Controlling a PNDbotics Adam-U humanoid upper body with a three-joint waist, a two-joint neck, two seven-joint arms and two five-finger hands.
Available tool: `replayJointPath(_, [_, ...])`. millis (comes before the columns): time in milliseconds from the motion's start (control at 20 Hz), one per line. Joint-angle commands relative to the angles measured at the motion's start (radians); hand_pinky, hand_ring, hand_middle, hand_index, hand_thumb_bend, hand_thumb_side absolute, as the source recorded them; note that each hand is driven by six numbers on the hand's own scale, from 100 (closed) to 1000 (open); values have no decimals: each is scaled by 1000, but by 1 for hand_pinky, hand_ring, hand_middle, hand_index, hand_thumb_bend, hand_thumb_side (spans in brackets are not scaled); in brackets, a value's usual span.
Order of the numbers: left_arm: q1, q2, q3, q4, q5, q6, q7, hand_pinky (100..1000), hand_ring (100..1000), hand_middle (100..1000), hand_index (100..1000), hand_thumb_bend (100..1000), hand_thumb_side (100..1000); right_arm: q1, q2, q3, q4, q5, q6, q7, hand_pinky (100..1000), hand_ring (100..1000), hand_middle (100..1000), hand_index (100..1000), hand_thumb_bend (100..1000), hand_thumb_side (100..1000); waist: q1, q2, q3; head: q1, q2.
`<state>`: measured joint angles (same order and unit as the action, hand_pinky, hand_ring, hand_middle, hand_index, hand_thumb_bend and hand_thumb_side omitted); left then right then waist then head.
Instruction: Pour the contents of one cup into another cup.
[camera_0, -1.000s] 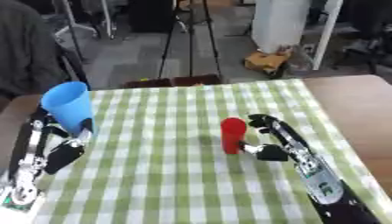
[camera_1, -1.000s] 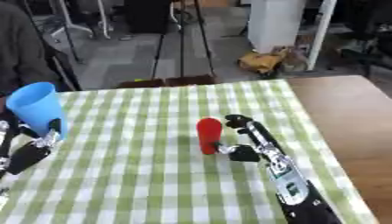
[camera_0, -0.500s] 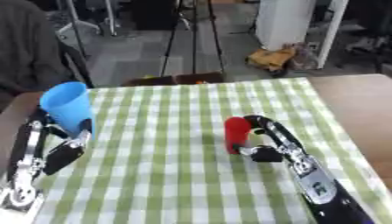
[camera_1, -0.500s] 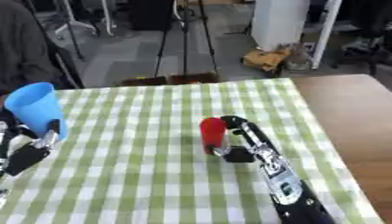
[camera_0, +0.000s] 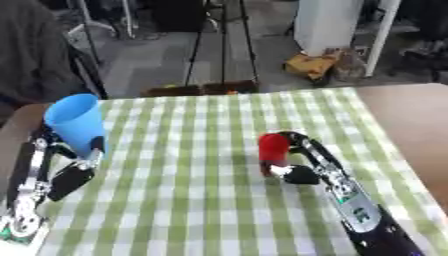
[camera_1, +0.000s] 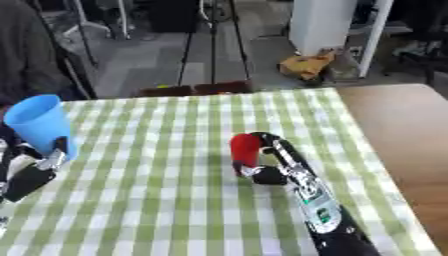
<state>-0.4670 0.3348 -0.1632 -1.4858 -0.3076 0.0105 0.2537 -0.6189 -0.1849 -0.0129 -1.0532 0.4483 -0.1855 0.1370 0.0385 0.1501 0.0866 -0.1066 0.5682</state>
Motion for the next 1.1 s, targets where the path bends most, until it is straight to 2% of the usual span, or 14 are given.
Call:
replayJointPath(50, [-22,17,6,-26,4,-2,-3,494,523,581,737,100,272,-26,-3,-7,-7,8,0,-6,841,845,742,883,488,278,1,-9,3,-1,-13])
replayJointPath(800, [-28,15,7,-30,5,-5,-5,497,516,579,735,100,278,-42,12,-11,1,15,3,-8,836,834,726,871,476,283,0,2,20,-2,-19])
replayJointPath(1100, [-28,15,8,-30,7,-5,-4,498,515,579,734,100,280,-45,15,-13,2,12,8,-19,830,814,700,847,338,252,1,2,23,-1,-21])
